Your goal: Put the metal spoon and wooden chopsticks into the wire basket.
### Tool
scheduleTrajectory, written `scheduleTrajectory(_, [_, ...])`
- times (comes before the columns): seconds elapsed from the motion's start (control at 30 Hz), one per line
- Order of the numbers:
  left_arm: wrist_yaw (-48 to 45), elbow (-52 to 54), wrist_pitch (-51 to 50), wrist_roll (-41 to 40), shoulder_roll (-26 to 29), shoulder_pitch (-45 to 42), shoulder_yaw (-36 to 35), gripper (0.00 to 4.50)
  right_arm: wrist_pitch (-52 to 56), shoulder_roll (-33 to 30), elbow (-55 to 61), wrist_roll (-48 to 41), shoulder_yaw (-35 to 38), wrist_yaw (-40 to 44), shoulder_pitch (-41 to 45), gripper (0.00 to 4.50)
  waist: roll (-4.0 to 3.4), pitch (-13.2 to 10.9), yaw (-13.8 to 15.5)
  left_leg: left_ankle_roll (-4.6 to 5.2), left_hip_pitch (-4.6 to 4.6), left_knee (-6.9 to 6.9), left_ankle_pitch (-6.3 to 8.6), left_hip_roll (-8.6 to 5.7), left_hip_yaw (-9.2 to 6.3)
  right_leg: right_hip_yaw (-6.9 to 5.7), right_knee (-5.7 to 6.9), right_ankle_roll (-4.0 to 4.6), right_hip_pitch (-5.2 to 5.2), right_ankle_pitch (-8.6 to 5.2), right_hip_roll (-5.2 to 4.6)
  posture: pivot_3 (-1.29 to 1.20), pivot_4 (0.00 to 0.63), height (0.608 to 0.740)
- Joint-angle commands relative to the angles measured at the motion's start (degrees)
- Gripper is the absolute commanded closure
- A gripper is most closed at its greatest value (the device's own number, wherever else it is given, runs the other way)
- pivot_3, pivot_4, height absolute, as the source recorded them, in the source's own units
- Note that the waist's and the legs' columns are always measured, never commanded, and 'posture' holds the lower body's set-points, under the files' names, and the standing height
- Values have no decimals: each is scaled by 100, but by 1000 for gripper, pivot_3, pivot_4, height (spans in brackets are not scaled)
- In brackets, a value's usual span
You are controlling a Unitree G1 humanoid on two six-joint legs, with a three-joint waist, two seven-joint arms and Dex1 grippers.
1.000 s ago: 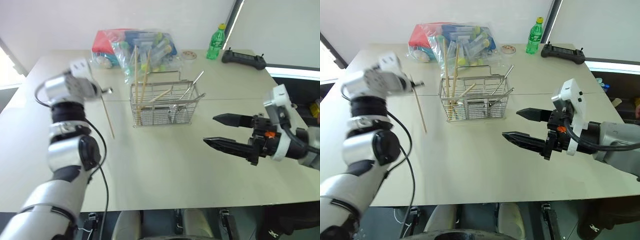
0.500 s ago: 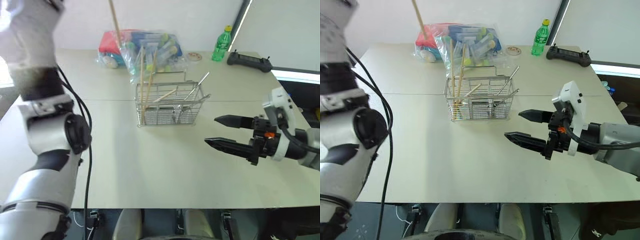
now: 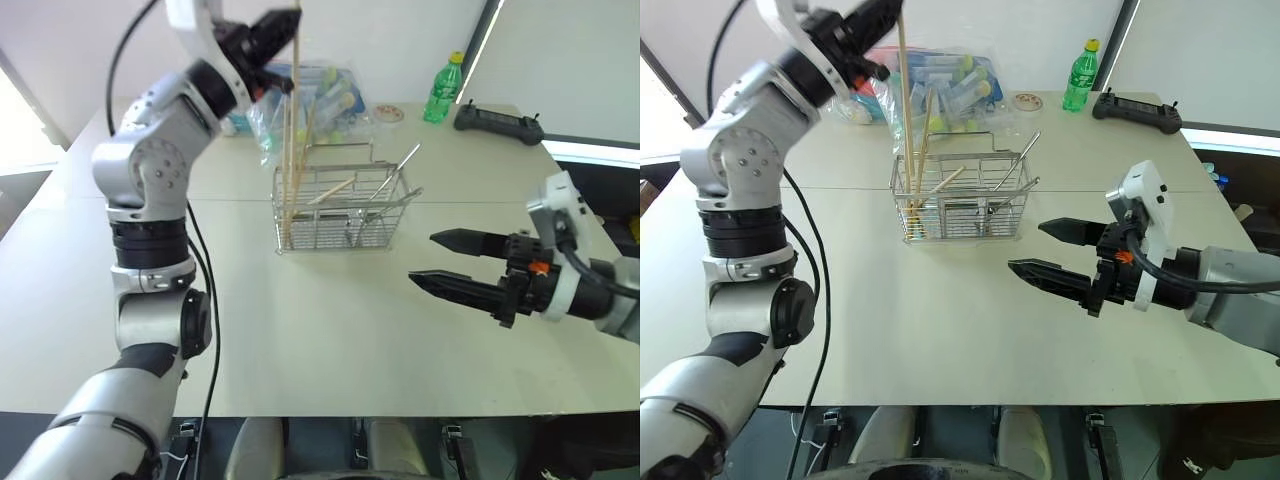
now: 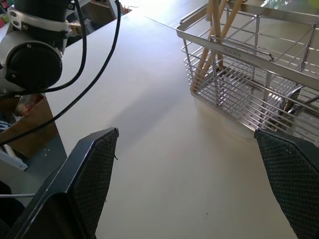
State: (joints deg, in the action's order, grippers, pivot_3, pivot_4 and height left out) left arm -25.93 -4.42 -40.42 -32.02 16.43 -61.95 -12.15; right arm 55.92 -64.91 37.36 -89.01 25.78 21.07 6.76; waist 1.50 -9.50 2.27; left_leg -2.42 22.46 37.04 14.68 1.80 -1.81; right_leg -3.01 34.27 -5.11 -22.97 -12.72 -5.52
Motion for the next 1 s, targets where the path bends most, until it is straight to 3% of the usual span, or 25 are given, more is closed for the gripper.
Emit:
scheduleTrajectory(0.03, [-18,388,-37,-165,38,-46,10,2427,-93,-58,173,14,268,18,-63,0,0,0,0,0,0,0,0,0,0,0,0,0,1,0,0,0,150,701])
scheduleTrajectory(0.17, [-41,469,21,-220,34,22,17,314,-181,11,191,42,209,-41,-55,0,0,0,1,3,-1,-1,2,0,0,0,-1,1,2,-1,0,0,150,701])
scheduleTrajectory(0.37, [85,531,138,-266,61,27,-177,314,-263,41,169,166,103,5,-29,0,0,0,2,3,-2,-1,2,0,0,0,-2,2,3,-1,0,0,150,701])
scheduleTrajectory(0.47, [-340,229,-366,-736,590,-213,-485,314,-279,-30,97,585,215,342,-99,0,-2,-1,-23,4,-1,-1,2,0,-1,-1,-2,2,2,-1,1,0,150,701])
scheduleTrajectory(0.63, [-1908,-235,-503,-935,2038,-411,-402,314,-325,-246,-642,1315,595,963,43,0,-8,-2,-21,15,-2,-4,9,3,0,0,0,3,-6,-2,6,0,150,701])
scheduleTrajectory(0.8, [-4652,-56,-18,-689,3970,657,151,314,-433,-434,-1064,2116,947,1853,-96,0,-26,4,-47,25,-3,-18,16,4,17,12,-8,6,-18,-6,6,0,150,701])
scheduleTrajectory(0.87, [-5336,-95,1144,298,4769,1545,659,314,-479,-461,-1188,2390,1051,2148,-193,0,-27,3,-8,25,-3,-19,16,6,17,11,-6,9,-19,-8,6,0,150,701])
scheduleTrajectory(0.93, [-5708,-191,1968,868,5183,2159,909,314,-472,-432,-1256,2507,1090,2311,-196,0,-48,1,-6,24,-2,-20,17,6,21,13,-7,10,-23,-9,3,0,150,701])
scheduleTrajectory(1.0, [-5773,-279,2160,906,5204,2345,891,314,-453,-367,-1277,2560,1060,2379,-154,0,-49,0,11,22,0,-19,17,7,26,14,-8,12,-29,-8,-3,0,150,701])
